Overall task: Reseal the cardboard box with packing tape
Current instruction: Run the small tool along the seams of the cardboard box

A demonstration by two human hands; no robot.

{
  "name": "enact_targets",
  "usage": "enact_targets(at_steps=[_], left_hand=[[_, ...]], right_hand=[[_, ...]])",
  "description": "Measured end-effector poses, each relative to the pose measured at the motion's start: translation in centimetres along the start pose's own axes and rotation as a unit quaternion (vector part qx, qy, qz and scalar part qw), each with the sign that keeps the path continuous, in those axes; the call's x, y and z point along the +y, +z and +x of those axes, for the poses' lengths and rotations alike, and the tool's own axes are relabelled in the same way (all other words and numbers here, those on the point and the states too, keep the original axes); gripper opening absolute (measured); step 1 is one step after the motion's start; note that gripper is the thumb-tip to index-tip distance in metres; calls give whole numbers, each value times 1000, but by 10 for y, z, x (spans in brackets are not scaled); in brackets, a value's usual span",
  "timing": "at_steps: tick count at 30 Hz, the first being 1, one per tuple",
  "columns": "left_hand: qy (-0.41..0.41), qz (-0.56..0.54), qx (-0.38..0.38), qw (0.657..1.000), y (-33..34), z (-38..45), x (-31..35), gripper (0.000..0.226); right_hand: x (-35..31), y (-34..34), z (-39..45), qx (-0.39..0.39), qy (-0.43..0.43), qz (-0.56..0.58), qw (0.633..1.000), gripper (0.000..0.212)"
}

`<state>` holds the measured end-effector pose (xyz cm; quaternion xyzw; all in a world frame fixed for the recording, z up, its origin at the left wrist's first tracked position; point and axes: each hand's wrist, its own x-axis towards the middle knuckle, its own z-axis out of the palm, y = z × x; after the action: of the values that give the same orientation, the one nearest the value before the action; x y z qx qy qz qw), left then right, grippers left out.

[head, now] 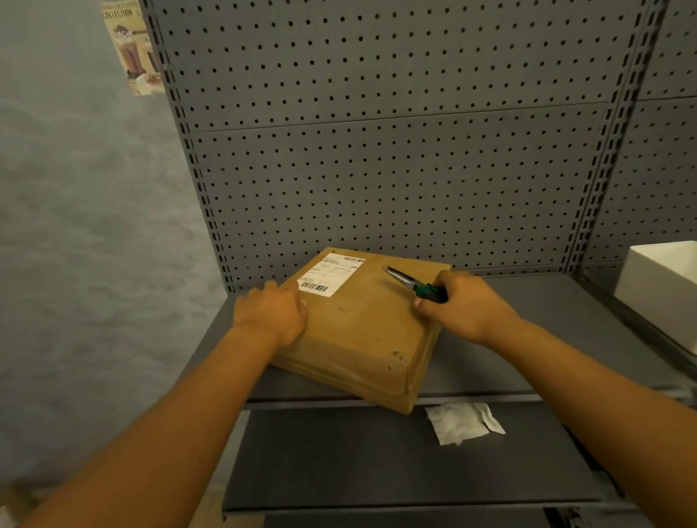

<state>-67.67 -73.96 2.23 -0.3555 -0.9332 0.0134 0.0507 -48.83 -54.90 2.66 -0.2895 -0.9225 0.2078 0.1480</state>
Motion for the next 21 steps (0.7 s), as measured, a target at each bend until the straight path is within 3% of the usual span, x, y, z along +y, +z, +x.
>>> enact_targets(at_steps=[9,16,21], left_hand=[[-20,-83,-25,996,9,10,-9,48],[-21,-111,-40,993,6,6,-12,49],[-29,-111,-58,992,5,4,-8,49]], right_hand=[[6,11,9,-3,-35,-16,999,41],[11,13,13,-17,-27,25,999,32],[8,11,14,-37,-3,43,998,41]])
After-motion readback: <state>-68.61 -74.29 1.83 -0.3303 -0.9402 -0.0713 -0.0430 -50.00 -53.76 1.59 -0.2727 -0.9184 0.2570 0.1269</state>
